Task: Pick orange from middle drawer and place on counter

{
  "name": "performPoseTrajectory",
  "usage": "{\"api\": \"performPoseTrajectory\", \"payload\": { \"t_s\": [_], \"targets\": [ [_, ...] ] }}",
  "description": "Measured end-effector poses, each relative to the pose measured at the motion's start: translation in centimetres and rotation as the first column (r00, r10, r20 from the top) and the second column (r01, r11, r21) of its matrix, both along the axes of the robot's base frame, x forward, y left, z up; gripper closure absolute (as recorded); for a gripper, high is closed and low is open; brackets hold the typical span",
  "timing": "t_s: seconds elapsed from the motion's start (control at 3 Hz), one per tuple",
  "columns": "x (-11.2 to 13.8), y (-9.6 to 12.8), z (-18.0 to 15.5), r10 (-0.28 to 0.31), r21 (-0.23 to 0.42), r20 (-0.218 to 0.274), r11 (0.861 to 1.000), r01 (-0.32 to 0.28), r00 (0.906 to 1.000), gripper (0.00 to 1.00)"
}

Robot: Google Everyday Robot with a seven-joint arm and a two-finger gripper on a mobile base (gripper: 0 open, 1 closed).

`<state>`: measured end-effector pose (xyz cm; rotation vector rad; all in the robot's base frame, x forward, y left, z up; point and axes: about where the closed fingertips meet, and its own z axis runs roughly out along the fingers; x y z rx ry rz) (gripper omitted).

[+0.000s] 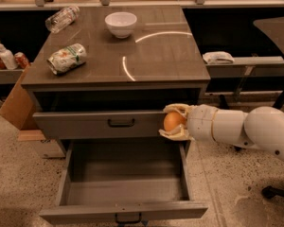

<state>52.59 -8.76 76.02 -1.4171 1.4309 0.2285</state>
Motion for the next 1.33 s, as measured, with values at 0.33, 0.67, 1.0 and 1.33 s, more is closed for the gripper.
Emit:
{"api": "performPoseTrajectory", "payload": {
  "t_s": [0.33,0.67,1.0,1.33],
  "targets": [
    [0.2,-0.1,0.3,-0.002,0.001,0.004,1.0,0.002,1.0,1.0],
    [0.9,0.5,2.7,0.024,0.013,0.022,1.0,-0.024,0.9995,1.0],
    [2.9,0.6,8.0,0.03,0.033,0.085,0.999,-0.033,0.9959,1.0],
    [5.4,1.3,13.1,0.014,0.063,0.143,0.998,-0.023,0.9897,1.0]
  ]
}}
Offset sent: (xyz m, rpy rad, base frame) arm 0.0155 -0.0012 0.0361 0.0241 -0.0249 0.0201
